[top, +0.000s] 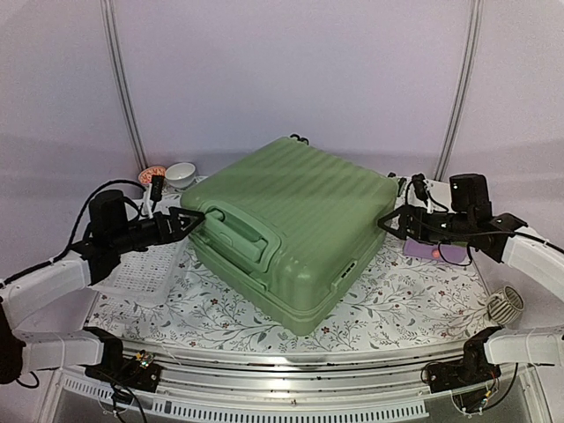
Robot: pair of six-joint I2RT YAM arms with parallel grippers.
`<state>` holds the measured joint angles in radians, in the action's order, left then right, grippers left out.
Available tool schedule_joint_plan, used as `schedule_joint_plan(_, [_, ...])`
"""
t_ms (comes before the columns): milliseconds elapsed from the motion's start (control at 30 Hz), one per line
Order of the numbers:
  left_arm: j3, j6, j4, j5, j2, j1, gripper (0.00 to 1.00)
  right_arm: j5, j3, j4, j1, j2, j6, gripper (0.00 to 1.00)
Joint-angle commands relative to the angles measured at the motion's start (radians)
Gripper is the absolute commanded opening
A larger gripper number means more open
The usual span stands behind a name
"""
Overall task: Open, take out, and arrange the luggage
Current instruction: Rotate the luggage at the center of the board.
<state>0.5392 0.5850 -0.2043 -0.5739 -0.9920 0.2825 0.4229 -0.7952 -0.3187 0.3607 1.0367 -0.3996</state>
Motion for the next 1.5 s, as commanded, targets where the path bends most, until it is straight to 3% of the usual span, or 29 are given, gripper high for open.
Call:
schedule_joint_plan(0, [0.061, -0.002, -0.071, -0.079, -0.085, 0.126, 0.97, -0.036, -0.010, 0.037, 0.008, 0.029, 0.001, 0.99])
schedule_joint_plan(133, [0.085, -0.015, -0.052, -0.049, -0.097, 0.168, 0.96, -0.017, -0.015, 0.062, 0.020, 0.055, 0.001, 0.99])
schedule_joint_plan(300, [0.060, -0.045, -0.015, 0.061, 0.004, 0.170, 0.96, -0.028, -0.012, 0.061, 0.034, 0.080, 0.001, 0.99])
schedule_joint_plan(467, [0.033, -0.091, 0.060, 0.248, 0.155, 0.168, 0.98, -0.129, -0.022, 0.048, 0.035, 0.097, -0.015, 0.99])
schedule_joint_plan(533, [0.059, -0.046, 0.160, 0.344, 0.173, 0.136, 0.98, -0.182, -0.034, 0.047, 0.034, 0.110, -0.033, 0.99])
schedule_joint_plan(633, [0.132, -0.013, 0.246, 0.136, 0.090, -0.082, 0.98, -0.238, -0.089, 0.056, 0.034, 0.154, -0.067, 1.00])
schedule_joint_plan(733, [0.171, -0.019, 0.244, -0.005, 0.020, -0.188, 0.98, -0.286, -0.167, 0.040, 0.034, 0.217, -0.097, 1.00])
schedule_joint_plan(900, [0.156, 0.000, 0.160, -0.038, 0.007, -0.198, 0.98, -0.361, -0.233, 0.022, 0.030, 0.234, -0.127, 0.99])
schedule_joint_plan(1067, [0.135, 0.010, 0.039, -0.073, -0.028, -0.195, 0.98, -0.329, -0.215, 0.002, 0.022, 0.217, -0.142, 0.99])
schedule_joint_plan(1233, [0.217, 0.007, 0.033, -0.128, -0.178, -0.166, 0.98, -0.302, -0.149, -0.003, 0.023, 0.189, -0.184, 0.99])
schedule_joint_plan(1467, [0.337, -0.060, 0.024, -0.088, -0.353, -0.126, 0.98, -0.186, -0.046, 0.056, 0.022, 0.126, -0.222, 0.99])
